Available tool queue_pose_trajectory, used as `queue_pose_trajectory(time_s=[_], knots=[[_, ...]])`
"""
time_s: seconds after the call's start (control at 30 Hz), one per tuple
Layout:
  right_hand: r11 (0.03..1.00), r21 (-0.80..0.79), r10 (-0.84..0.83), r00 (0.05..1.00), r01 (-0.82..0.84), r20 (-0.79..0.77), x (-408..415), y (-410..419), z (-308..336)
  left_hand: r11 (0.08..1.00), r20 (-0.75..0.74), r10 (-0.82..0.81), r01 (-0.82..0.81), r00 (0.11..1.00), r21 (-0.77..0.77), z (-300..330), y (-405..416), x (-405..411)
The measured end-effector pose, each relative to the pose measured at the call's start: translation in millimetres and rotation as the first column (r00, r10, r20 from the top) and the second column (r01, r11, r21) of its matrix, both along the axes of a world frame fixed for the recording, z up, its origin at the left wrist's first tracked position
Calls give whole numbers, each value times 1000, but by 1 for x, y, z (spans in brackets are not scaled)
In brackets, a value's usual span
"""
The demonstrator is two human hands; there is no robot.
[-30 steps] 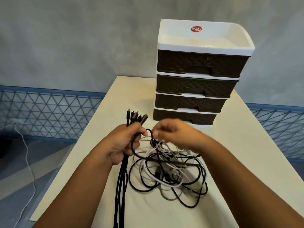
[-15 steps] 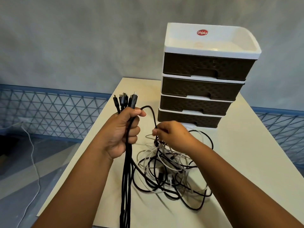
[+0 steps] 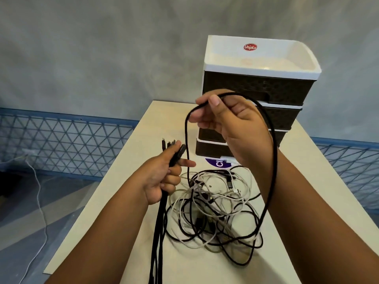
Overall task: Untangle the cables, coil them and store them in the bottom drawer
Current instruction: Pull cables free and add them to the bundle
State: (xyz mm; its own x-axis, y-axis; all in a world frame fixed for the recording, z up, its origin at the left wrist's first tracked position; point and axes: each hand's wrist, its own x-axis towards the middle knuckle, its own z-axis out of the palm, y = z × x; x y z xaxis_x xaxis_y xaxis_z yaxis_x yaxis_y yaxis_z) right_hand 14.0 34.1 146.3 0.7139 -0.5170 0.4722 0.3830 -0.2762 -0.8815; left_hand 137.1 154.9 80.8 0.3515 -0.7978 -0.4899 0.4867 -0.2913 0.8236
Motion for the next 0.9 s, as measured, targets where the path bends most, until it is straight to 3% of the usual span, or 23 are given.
queue_pose_trajectory(time_s=[0.1,0.2,0.4,0.47,0.57,0.67,0.77,0.87,0.9], knots=[[991,21,135,991,-135,25,-4,8,4,1000,3,8,-8,1000,24,-1,-6,-4],[961,61,272,961,-269,-47,-9,6,-1,998,-16,56,-56,998,15,-3,-9,-4],[888,161,456,784,-430,-421,-24,-32,-38,961,5,250,-248,968,-124,-6,-3,2],[930,120,350,734,-348,-582,-22,-40,-63,946,-21,268,-267,963,-185,-3,1,6],[950,-165,67,688,-266,-723,-10,-29,-101,932,-64,244,-252,968,-261,2,5,12],[837,-404,-112,609,-368,-785,4,-12,-137,931,-37,215,-217,976,-294,4,9,15],[762,-526,-299,514,-378,-804,10,-14,-162,928,-17,205,-200,979,-313,7,12,15],[737,-576,-417,434,-352,-799,10,-22,-160,925,-7,206,-197,979,-324,8,16,15],[770,-561,-407,442,-306,-799,10,-22,-152,924,-2,206,-195,979,-328,9,17,15]])
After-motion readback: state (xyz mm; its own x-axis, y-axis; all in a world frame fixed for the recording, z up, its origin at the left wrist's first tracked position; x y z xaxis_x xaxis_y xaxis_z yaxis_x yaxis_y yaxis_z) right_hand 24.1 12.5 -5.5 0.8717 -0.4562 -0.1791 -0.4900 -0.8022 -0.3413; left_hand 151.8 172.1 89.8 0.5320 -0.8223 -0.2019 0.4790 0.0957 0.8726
